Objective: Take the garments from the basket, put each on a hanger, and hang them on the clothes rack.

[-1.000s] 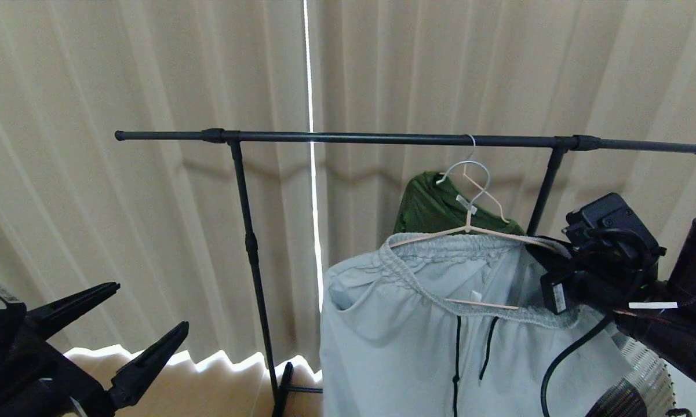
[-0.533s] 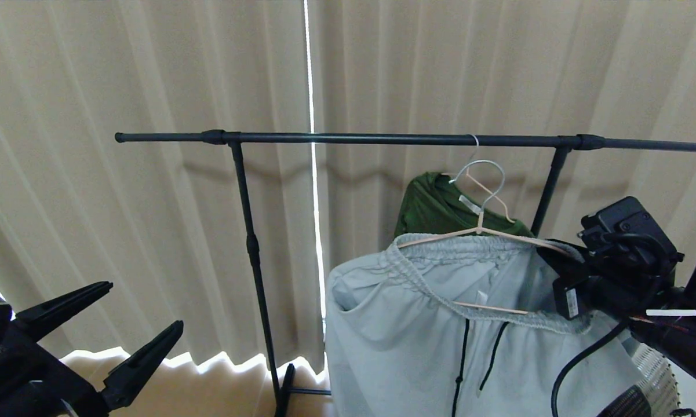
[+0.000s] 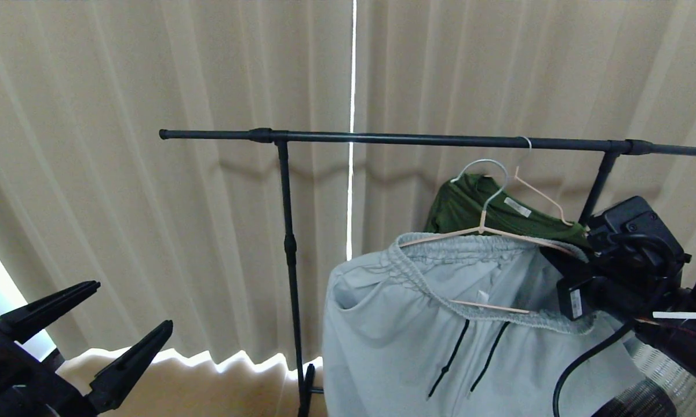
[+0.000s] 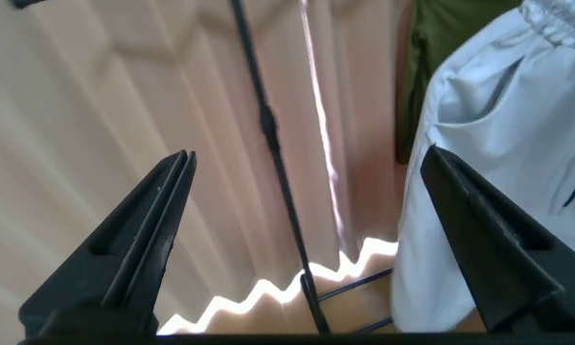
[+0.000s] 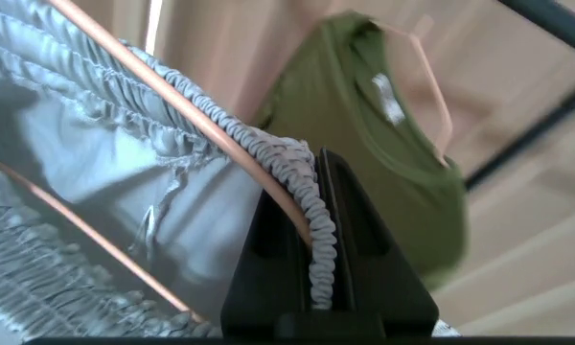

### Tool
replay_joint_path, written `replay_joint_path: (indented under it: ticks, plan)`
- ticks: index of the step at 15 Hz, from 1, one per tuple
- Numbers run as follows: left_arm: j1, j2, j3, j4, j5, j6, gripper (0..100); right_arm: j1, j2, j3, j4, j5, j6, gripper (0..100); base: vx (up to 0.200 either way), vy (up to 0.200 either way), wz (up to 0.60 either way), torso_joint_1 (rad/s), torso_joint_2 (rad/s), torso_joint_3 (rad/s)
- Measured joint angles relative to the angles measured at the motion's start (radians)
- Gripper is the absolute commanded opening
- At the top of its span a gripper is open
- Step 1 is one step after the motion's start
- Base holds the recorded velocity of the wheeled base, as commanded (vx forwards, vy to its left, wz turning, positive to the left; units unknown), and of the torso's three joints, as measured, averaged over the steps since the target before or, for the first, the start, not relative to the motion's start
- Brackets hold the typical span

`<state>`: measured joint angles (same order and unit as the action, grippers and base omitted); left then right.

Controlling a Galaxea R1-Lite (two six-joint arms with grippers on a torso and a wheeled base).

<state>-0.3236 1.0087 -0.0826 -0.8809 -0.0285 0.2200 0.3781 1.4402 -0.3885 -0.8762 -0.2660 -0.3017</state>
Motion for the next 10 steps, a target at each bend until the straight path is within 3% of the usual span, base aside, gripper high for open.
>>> replay_joint_path:
  ticks: [3,10]
  plan:
    - [0.0,-0.014,-0.003,0.0,0.0,-0.001,100,-0.023,-0.001,0.01,0.005,-0.078,0.0,0,0.0,0.0,0.0,0.0,0.0,0.0]
    - [0.0,-0.019,-0.007,0.0,0.0,-0.001,100,-0.03,-0.007,0.008,0.001,-0.099,0.0,0,0.0,0.0,0.0,0.0,0.0,0.0]
